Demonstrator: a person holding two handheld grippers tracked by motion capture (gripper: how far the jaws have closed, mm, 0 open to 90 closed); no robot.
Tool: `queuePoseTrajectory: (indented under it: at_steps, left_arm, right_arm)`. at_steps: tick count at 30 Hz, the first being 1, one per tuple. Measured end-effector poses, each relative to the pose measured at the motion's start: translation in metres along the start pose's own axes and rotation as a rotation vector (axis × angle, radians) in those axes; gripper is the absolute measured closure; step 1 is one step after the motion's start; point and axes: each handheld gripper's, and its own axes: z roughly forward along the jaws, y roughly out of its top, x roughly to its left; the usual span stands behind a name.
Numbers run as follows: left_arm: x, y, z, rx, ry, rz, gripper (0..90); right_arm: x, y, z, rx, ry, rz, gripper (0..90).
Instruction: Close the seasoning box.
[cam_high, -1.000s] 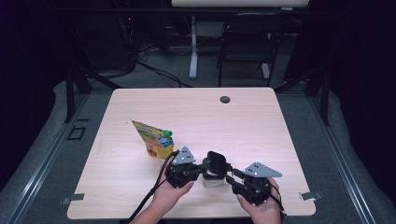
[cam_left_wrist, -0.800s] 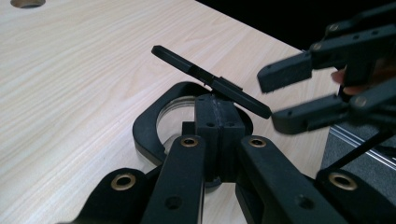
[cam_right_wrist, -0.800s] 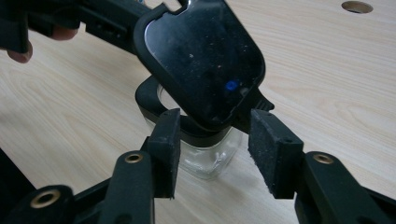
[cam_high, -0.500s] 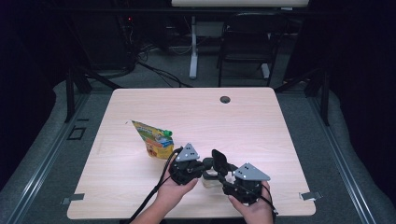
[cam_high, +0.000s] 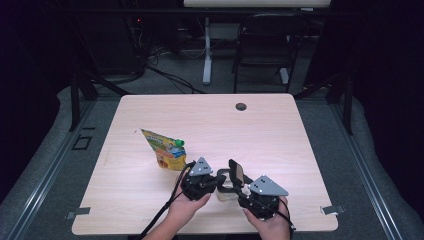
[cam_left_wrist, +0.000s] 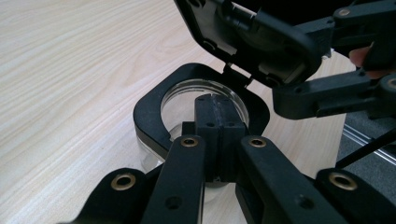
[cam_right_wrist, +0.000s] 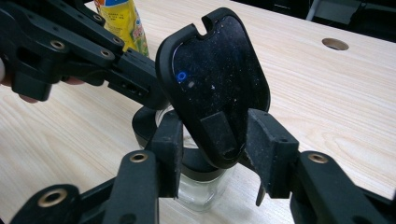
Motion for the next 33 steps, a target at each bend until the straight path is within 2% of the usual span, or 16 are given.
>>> queuePoseTrajectory:
  at_steps: [4, 5, 10, 18, 20, 22, 23, 27, 33]
  left_arm:
    - [-0.002, -0.002, 0.002, -0.004, 0.006, 0.009, 90.0]
    - [-0.002, -0.003, 0.003, 0.010, 0.008, 0.014, 90.0]
    - [0.000, -0.006, 0.005, 0.004, 0.001, 0.000, 90.0]
    - [-0.001, -0.006, 0.005, 0.006, 0.006, 0.012, 90.0]
    - [-0.001, -0.006, 0.005, 0.006, 0.007, 0.016, 90.0]
    - [-0.001, -0.006, 0.005, 0.006, 0.004, 0.014, 90.0]
    - [-0.001, -0.006, 0.005, 0.007, 0.004, 0.016, 90.0]
    - [-0.002, -0.006, 0.006, 0.005, -0.003, 0.017, 90.0]
    - [-0.005, -0.007, 0.007, 0.003, -0.013, 0.020, 90.0]
  right_arm:
    - [0.000, 0.000, -0.001, -0.002, 0.004, 0.004, 61.4]
    - [0.000, -0.001, -0.002, -0.009, 0.006, 0.011, 62.7]
    - [-0.003, -0.001, -0.006, -0.010, 0.003, 0.013, 66.4]
    - [-0.008, -0.002, -0.013, -0.023, -0.005, 0.039, 71.5]
    - [-0.011, -0.002, -0.016, -0.022, -0.005, 0.065, 75.8]
    - [-0.013, -0.002, -0.017, -0.020, -0.005, 0.070, 77.3]
    - [-0.014, -0.003, -0.017, -0.025, -0.014, 0.091, 79.0]
    - [-0.019, -0.003, -0.018, -0.018, -0.027, 0.115, 80.9]
    - [-0.027, -0.003, -0.017, -0.013, -0.019, 0.157, 83.2]
